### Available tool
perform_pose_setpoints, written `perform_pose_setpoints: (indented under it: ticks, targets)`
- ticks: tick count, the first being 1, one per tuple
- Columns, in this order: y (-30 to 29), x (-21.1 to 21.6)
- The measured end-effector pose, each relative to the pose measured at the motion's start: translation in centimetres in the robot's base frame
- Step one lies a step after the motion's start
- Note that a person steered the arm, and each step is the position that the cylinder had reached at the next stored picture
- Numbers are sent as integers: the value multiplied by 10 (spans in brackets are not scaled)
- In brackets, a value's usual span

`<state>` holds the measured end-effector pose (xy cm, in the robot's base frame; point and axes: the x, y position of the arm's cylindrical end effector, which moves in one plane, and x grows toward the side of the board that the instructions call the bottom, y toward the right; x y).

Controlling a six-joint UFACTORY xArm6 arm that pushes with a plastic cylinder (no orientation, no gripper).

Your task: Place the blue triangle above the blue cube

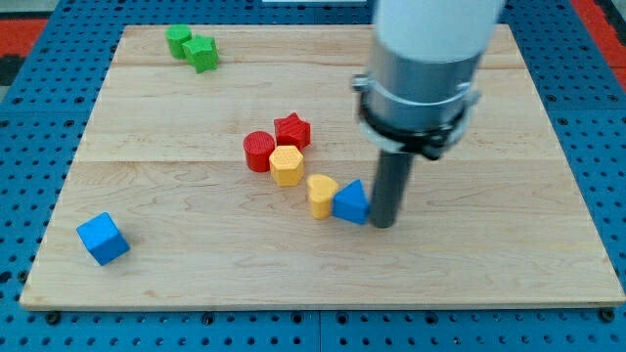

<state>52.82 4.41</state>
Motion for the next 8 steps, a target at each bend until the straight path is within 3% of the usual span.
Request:
perform_pose_setpoints:
  ticks: [2, 5, 7, 8]
  targets:
    - [11, -26]
    - [-156, 10]
    - [-110, -28]
    - [-142, -40]
